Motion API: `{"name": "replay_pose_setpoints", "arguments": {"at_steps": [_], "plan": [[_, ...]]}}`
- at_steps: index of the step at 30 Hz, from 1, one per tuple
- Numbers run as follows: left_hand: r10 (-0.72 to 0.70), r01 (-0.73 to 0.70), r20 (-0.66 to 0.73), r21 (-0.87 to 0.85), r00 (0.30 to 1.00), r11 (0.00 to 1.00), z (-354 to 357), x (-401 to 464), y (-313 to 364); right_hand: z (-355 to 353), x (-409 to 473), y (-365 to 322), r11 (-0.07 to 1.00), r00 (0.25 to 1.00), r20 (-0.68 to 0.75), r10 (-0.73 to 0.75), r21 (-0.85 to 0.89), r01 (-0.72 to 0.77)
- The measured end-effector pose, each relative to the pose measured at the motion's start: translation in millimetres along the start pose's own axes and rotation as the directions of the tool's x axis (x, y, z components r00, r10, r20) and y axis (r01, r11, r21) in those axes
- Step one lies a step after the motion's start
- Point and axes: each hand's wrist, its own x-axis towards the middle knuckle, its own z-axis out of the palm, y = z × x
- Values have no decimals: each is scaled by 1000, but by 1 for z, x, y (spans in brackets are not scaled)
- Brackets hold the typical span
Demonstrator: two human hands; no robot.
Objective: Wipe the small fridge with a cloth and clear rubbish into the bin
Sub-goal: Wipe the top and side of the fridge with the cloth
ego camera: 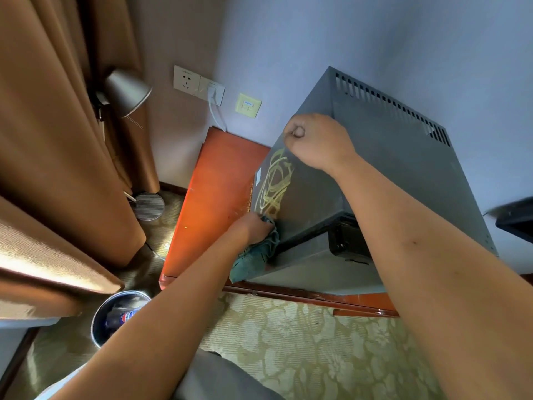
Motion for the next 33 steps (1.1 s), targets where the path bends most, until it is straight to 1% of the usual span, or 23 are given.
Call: {"name": "replay_pose_setpoints", "arguments": {"at_steps": [2,4,7,8,10,11,13,14,17,19,21,23,26,28,29,31,33], "plan": [[35,-36,-25,-57,999,998,-7,3,6,0,0,0,1000,1000,3,1,-4,-1],[123,-135,-93,-135,988,982,-23,1,25,1,0,0,1000,1000,6,-4,-15,4],[237,-281,-170,-329,957,901,-45,-6,56,1,1,0,999,1000,10,-20,-40,20],[264,-316,-188,-354,946,880,-49,-6,62,1,2,1,999,1000,9,-24,-45,24],[283,-343,-218,-328,934,880,-49,0,65,1,4,1,999,1000,5,-22,-45,22],[269,-330,-226,-307,936,892,-46,4,61,1,5,1,999,1000,7,-20,-44,20],[205,-257,-216,-249,955,934,-36,13,47,1,6,0,998,1000,22,-20,-53,21],[167,-206,-190,-210,967,956,-30,17,38,1,6,0,998,999,32,-18,-62,20],[54,-56,-45,-49,998,997,-18,25,14,1,7,-1,996,999,45,-21,-80,25],[3,-4,11,47,1000,999,-22,23,14,1,9,0,997,998,52,-21,-79,25],[25,-24,-20,13,999,1000,-34,19,26,0,12,1,997,998,61,-17,-72,21],[117,-126,-82,-127,990,984,-47,17,45,-1,14,2,998,998,66,-16,-62,20],[217,-266,-173,-354,961,897,-60,12,69,0,15,4,998,998,54,-26,-56,29],[244,-317,-224,-399,944,860,-59,14,72,1,16,4,998,998,47,-37,-56,40],[235,-315,-236,-405,943,858,-56,16,69,0,16,5,998,998,47,-42,-53,44],[166,-243,-226,-372,960,896,-47,21,57,-1,18,6,997,998,50,-48,-53,51],[82,-117,-131,-286,988,951,-38,28,38,-1,21,7,996,997,59,-59,-66,63]]}}
